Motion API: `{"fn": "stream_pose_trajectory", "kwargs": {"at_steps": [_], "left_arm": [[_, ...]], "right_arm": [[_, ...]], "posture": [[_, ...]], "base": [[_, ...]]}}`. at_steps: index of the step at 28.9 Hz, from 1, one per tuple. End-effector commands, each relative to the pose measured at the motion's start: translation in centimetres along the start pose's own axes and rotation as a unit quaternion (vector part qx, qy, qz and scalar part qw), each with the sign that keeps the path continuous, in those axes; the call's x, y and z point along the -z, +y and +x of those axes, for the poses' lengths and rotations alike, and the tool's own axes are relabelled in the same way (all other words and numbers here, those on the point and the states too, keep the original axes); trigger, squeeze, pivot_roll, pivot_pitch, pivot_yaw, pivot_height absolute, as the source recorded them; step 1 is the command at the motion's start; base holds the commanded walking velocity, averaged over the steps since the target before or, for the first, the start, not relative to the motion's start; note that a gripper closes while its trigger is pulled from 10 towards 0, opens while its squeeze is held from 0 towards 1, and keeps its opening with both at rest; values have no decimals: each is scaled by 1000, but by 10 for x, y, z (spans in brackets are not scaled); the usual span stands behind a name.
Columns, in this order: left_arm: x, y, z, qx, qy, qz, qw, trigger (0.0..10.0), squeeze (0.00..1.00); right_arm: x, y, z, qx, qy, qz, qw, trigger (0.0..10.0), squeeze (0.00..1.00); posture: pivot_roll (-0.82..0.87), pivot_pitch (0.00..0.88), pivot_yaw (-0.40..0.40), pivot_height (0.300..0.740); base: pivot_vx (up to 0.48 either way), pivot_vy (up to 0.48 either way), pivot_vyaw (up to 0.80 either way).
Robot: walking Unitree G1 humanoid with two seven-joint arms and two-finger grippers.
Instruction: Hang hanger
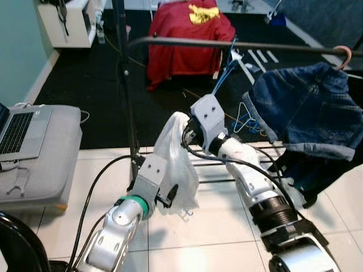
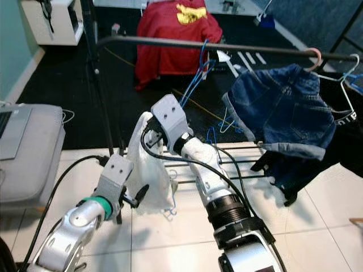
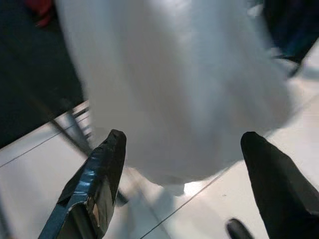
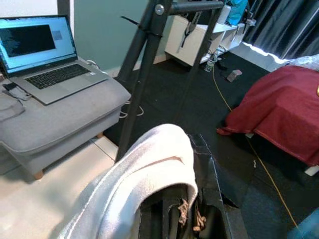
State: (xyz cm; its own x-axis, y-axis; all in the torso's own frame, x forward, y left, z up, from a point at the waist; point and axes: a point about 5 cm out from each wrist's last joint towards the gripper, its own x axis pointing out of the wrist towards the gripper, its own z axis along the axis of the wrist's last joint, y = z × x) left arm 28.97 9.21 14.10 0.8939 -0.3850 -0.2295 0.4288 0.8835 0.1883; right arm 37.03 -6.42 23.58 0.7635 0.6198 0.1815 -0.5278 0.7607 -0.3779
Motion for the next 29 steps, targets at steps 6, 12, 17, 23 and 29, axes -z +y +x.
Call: {"fn": "stream_pose_trajectory", "kwargs": {"at_steps": [6, 12, 17, 23, 29], "left_arm": [[-19, -12, -4, 35, -36, -29, 998, 10000, 0], [-17, -19, -2, 51, -28, -32, 998, 10000, 0], [-10, -21, 14, 22, -11, -33, 999, 10000, 0], [-4, -20, 41, -42, 0, -7, 999, 10000, 0], [1, -18, 44, -50, 13, -8, 999, 10000, 0]], "right_arm": [[0, -16, 16, 89, 30, 13, 995, 10000, 0], [-1, -30, 18, 150, 42, 32, 987, 10000, 0], [-10, -34, 22, 165, 31, 40, 985, 10000, 0], [-21, -26, 28, 139, 13, 50, 989, 10000, 0], [-25, -18, 31, 122, 4, 49, 991, 10000, 0]], "posture": [[-103, 125, 6, 740], [-100, 128, 2, 740], [-112, 131, 1, 740], [-125, 143, 2, 740], [-132, 148, 8, 740]], "base": [[0, 0, 0], [0, 0, 0], [0, 0, 0], [0, 0, 0], [0, 0, 0]]}}
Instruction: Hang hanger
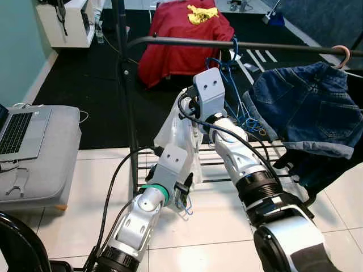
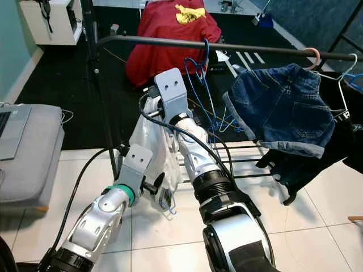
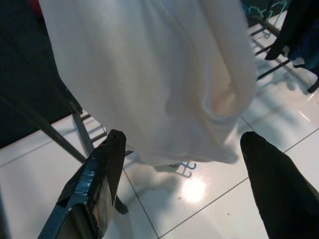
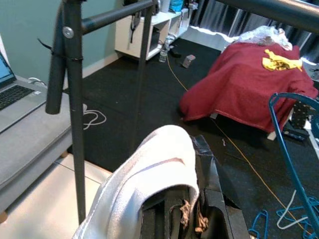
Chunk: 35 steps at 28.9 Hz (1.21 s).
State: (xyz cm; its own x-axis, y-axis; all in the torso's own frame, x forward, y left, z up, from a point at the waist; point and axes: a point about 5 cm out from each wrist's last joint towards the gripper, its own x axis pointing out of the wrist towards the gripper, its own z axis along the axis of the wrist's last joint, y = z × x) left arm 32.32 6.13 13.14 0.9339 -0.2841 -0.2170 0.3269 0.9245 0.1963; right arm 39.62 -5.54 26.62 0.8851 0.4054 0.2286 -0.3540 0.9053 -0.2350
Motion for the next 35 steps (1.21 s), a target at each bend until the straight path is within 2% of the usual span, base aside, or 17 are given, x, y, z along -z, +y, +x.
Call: {"fn": "stream_pose_trajectory", "kwargs": {"at_steps": [1, 10, 17, 18, 20, 21, 22, 23, 25, 26, 27, 28, 29, 30, 33, 34, 35], "left_arm": [[3, -4, -2, 7, 10, -9, 1000, 10000, 0], [-8, -20, 0, 40, -6, -86, 995, 10000, 0], [-16, -22, 1, 39, -23, -72, 996, 9137, 0], [-13, -22, 4, 27, -15, -67, 997, 5373, 0], [-9, -22, 6, 13, -9, -61, 998, 4314, 0], [-6, -21, 9, -1, -4, -53, 999, 2431, 0], [-5, -21, 11, -9, -2, -49, 999, 2431, 0], [-4, -20, 13, -20, -1, -39, 999, 1333, 0], [-3, -19, 14, -27, -1, -30, 999, 1765, 0], [-3, -18, 15, -30, -1, -25, 999, 3725, 0], [-3, -17, 16, -35, -3, -20, 999, 3725, 0], [-3, -16, 16, -41, -2, -18, 999, 7765, 0], [-3, -15, 17, -45, -1, -17, 999, 7765, 0], [-3, -14, 17, -49, -1, -20, 999, 10000, 0], [-3, -14, 18, -50, 1, -26, 998, 10000, 0], [-4, -15, 18, -50, 1, -36, 998, 8706, 0], [-4, -15, 18, -50, 1, -36, 998, 8706, 0]], "right_arm": [[-4, 2, 0, -3, -10, 2, 1000, 10000, 0], [0, 14, -1, -13, -5, 13, 1000, 10000, 0], [1, 17, 0, -16, -2, 14, 1000, 10000, 0], [-2, 18, 1, -17, -6, 17, 1000, 10000, 0], [-5, 19, 2, -18, -10, 20, 1000, 10000, 0], [-8, 21, 3, -20, -14, 21, 999, 10000, 0], [-10, 21, 3, -21, -17, 22, 999, 10000, 0], [-12, 22, 3, -22, -20, 23, 999, 10000, 0], [-13, 22, 3, -23, -22, 24, 999, 10000, 0], [-14, 22, 3, -23, -24, 24, 999, 10000, 0], [-15, 22, 3, -23, -26, 26, 999, 10000, 0], [-17, 22, 3, -23, -28, 27, 999, 10000, 0], [-18, 21, 4, -23, -30, 28, 999, 10000, 0], [-20, 21, 4, -22, -33, 29, 999, 10000, 0], [-21, 21, 4, -22, -35, 30, 999, 10000, 0], [-22, 21, 4, -23, -37, 31, 999, 10000, 0], [-22, 21, 4, -23, -37, 31, 999, 10000, 0]], "posture": [[-132, 148, 8, 740], [-122, 160, 12, 740], [-114, 160, 10, 740], [-121, 160, 9, 740], [-121, 160, 9, 740], [-124, 159, 10, 740], [-125, 158, 10, 740], [-126, 157, 11, 740], [-126, 157, 11, 740], [-126, 157, 11, 740], [-129, 157, 13, 740], [-129, 156, 15, 740], [-129, 156, 15, 740], [-129, 156, 15, 740], [-130, 156, 16, 740], [-129, 155, 15, 740], [-129, 155, 15, 740]], "base": [[0, 0, 0], [0, 0, 0], [0, 0, 0], [0, 0, 0], [0, 0, 0], [0, 0, 0], [0, 0, 0], [0, 0, 0], [0, 0, 0], [0, 0, 0], [0, 0, 0], [0, 0, 0], [0, 0, 0], [0, 0, 0], [0, 0, 0], [0, 0, 0], [0, 0, 0]]}}
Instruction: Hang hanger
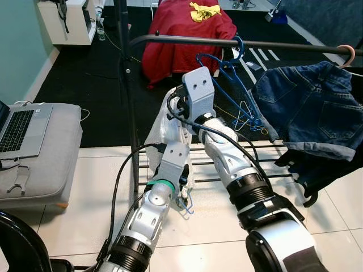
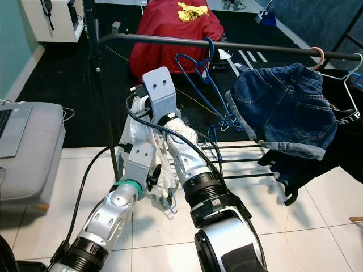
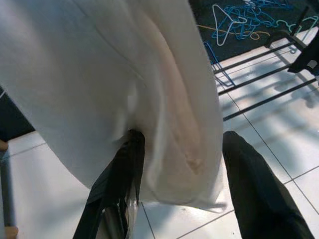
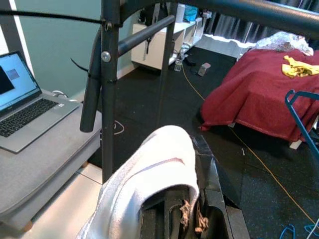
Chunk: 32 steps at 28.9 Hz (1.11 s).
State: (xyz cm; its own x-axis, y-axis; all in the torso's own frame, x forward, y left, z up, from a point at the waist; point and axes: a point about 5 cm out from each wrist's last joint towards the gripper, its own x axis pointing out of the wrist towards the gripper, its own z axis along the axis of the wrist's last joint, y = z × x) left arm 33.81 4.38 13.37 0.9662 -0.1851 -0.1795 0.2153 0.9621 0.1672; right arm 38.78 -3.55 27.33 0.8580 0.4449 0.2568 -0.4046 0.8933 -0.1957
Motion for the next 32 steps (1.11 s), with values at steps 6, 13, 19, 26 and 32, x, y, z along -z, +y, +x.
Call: {"fn": "stream_pose_trajectory", "kwargs": {"at_steps": [6, 13, 19, 26, 32], "left_arm": [[3, -5, 1, 4, 17, -46, 999, 0, 0], [9, 7, 1, -20, 20, -64, 998, 0, 0], [8, 16, 3, -46, 16, -78, 996, 0, 0], [1, 29, 2, -69, -6, -74, 995, 0, 0], [-24, 51, -12, 16, -101, 40, 994, 10000, 0]], "right_arm": [[-11, 3, 2, -5, -18, 5, 1000, 10000, 0], [-9, -1, 1, 1, -15, 4, 1000, 10000, 0], [-8, -4, -1, 4, -14, 4, 1000, 10000, 0], [-4, -12, -6, 12, -11, -5, 1000, 10000, 0], [15, -35, -28, 19, 13, -36, 999, 10000, 0]], "posture": [[-126, 154, 12, 740], [-122, 154, 12, 740], [-123, 146, 15, 740], [-122, 139, 20, 740], [-112, 144, 18, 740]], "base": [[0, 0, 0], [0, 0, 0], [0, 0, 0], [0, 0, 0], [0, 0, 0]]}}
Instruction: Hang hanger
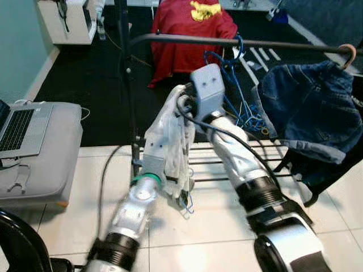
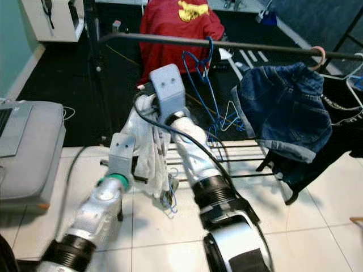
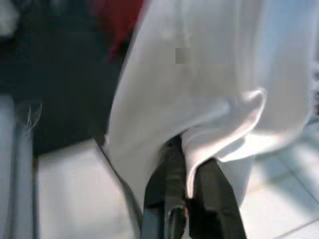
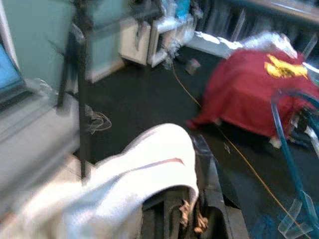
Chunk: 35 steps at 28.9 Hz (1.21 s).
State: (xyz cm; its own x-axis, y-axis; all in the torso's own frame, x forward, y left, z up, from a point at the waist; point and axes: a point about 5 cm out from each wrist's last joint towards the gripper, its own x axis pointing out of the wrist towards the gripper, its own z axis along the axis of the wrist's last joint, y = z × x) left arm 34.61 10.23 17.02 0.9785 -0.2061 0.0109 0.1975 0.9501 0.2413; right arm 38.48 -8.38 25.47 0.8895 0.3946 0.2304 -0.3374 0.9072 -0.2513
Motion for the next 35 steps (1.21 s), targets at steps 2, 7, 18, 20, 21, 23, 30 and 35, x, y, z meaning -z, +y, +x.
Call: {"fn": "stream_pose_trajectory", "kwargs": {"at_steps": [2, 7, 18, 20, 21, 23, 30, 35], "left_arm": [[-21, 8, -21, 148, -69, 82, 983, 10000, 0], [-48, 36, -30, 195, -115, 120, 967, 10000, 0], [-66, 21, -31, 264, -148, 195, 933, 10000, 0], [-66, 19, -32, 269, -149, 203, 930, 10000, 0], [-67, 18, -33, 273, -149, 209, 927, 10000, 0], [-70, 24, -29, 243, -147, 230, 931, 10000, 0], [-84, 57, -6, 58, -134, 189, 971, 10000, 0], [-89, 63, -4, 27, -137, 146, 979, 10000, 0]], "right_arm": [[20, -11, -24, -24, 21, -29, 999, 10000, 0], [44, -15, -48, -36, 55, -37, 997, 10000, 0], [42, -5, -60, -45, 20, -25, 998, 10000, 1000], [42, -4, -61, -47, 18, -24, 998, 10000, 1000], [41, -3, -63, -50, 11, -22, 998, 10000, 1000], [42, 3, -70, -84, 8, -24, 996, 10000, 1000], [43, 9, -87, -124, 28, -1, 992, 10000, 1000], [46, 6, -95, -103, 39, 7, 994, 10000, 1000]], "posture": [[-112, 144, 18, 740], [-113, 143, 45, 740], [-123, 140, 68, 740], [-122, 142, 67, 740], [-121, 143, 68, 740], [-120, 147, 67, 740], [-124, 152, 66, 740], [-130, 163, 65, 740]], "base": [[0, 0, 0], [0, 0, 0], [0, 0, 0], [0, 0, 0], [0, 0, 0], [0, 0, 0], [0, 0, 0], [0, 0, 0]]}}
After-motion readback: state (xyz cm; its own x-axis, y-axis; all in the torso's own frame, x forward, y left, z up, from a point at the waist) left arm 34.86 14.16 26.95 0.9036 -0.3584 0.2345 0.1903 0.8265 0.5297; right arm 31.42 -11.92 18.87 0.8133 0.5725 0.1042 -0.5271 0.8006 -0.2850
